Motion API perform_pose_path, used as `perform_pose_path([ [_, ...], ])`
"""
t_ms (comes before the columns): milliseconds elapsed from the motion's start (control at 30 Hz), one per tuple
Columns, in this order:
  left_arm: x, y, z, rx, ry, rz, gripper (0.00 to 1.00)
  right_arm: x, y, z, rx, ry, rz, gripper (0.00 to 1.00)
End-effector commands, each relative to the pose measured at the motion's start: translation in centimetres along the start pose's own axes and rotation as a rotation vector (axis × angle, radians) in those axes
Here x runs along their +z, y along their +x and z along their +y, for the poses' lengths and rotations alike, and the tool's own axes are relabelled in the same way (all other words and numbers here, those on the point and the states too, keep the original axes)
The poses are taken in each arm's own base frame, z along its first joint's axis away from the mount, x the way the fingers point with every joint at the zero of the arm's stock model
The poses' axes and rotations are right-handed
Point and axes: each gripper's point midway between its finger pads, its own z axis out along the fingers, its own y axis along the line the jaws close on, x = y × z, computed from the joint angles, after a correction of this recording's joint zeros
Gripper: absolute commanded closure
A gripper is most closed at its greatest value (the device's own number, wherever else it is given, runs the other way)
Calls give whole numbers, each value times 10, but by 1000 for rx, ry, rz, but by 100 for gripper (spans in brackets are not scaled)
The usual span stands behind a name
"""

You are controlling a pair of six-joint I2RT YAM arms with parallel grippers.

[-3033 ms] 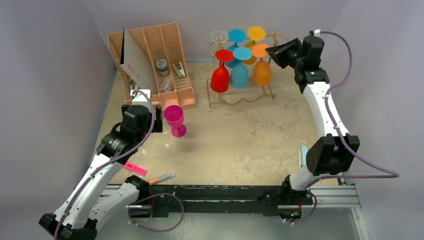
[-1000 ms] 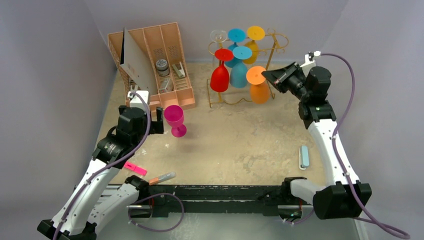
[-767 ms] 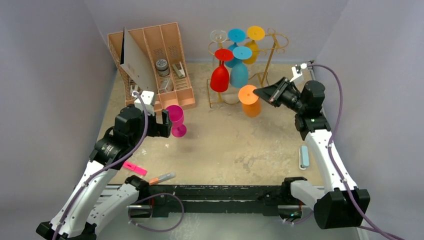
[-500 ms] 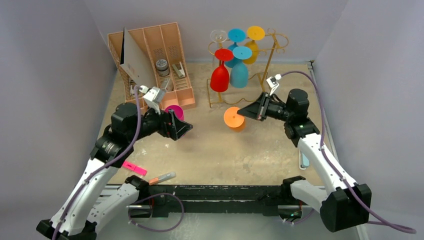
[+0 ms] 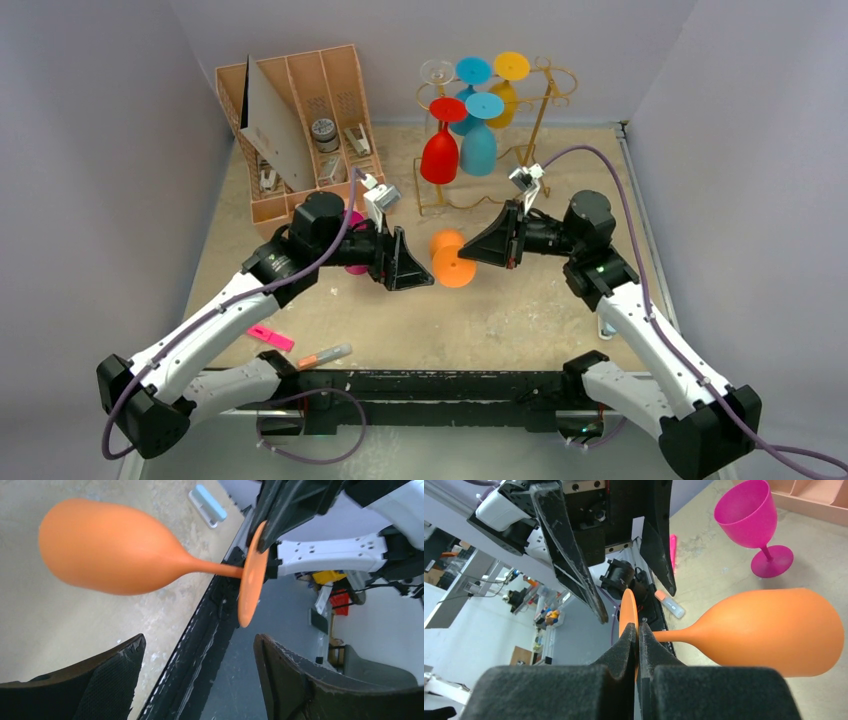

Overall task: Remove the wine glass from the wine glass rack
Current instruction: Place the wine glass at the center of the board.

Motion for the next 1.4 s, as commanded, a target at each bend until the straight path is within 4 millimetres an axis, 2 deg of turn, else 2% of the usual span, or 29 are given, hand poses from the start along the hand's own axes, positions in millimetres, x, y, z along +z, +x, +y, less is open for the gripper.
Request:
perform_pose_path([
  [0,0,-29,-32,34,141,-109,24,-2,-4,13,-93,-35,-2,100],
  [200,8,-32,-39,35,172,-128,36,-2,-2,21,-116,-59,3,100],
  [300,13,-31,-42,34,196,-116,47,-1,2,22,-123,-71,11,100],
  [500,19,-24,-41,26,193,-103,70,0,6,23,-125,-83,31,100],
  [600,18,-24,-42,40,196,-99,92,0,6,23,-125,-85,31,100],
  [667,18,-23,-44,51,200,-83,100,1,6,24,-123,-87,32,100],
  [700,17,-21,-44,56,202,-75,100,1,7,24,-122,-88,34,100],
  [767,16,-20,-44,65,199,-71,100,0,9,23,-126,-88,39,90],
  [800,16,-21,-43,69,194,-75,100,0,10,23,-127,-85,42,84],
  [867,14,-22,-43,80,184,-87,100,-1,12,22,-123,-75,50,63],
  [1000,7,-23,-40,126,145,-107,100,-3,18,18,-137,-67,49,40],
  [1133,1,-26,-38,167,120,-141,100,-3,25,13,-135,-50,56,35],
  [1267,-3,-27,-37,207,101,-157,100,3,34,9,-130,-70,96,36],
  [1367,-7,-30,-37,242,94,-174,100,9,34,8,-123,-72,107,40],
])
